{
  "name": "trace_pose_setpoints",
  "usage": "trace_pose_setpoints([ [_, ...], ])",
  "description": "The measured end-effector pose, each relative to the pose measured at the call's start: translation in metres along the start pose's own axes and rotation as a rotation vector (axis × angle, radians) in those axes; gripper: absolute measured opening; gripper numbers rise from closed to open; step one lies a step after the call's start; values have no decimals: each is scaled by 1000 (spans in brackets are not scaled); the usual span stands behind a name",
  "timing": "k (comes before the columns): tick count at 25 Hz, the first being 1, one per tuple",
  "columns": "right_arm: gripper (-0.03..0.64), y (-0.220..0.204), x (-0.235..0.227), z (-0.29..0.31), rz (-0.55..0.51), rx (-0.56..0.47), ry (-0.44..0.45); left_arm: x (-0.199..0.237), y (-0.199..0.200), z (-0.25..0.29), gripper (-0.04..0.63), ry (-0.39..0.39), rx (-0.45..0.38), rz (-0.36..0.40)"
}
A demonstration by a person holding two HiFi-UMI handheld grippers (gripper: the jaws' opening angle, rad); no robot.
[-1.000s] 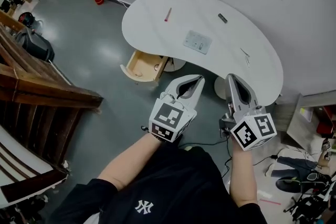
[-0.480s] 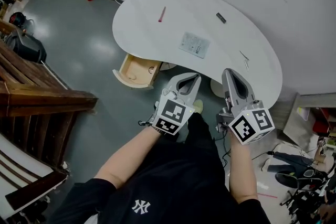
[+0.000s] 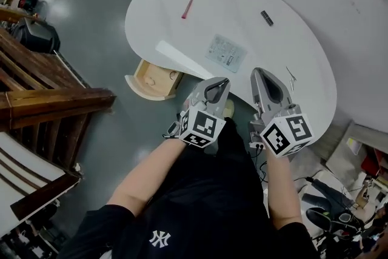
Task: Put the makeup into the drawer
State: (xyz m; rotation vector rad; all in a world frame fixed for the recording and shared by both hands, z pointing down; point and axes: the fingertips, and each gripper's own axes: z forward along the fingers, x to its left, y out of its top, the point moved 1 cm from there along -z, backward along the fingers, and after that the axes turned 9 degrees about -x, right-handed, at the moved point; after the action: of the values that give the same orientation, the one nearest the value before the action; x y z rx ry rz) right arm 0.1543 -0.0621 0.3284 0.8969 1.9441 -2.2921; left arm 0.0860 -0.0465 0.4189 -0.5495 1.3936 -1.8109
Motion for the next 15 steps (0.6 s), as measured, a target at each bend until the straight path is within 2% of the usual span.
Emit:
trace_pose_setpoints([
  [4,14,-18,-34,25,36,50,54,0,-30,37,11,9,83,33],
  [10,14,-43,-65,45,70,104,86,-10,-75,74,16,-37,182,88],
  [15,14,-69,-82,48,88,136,57,-14,-121,91,95,-87,244,139],
])
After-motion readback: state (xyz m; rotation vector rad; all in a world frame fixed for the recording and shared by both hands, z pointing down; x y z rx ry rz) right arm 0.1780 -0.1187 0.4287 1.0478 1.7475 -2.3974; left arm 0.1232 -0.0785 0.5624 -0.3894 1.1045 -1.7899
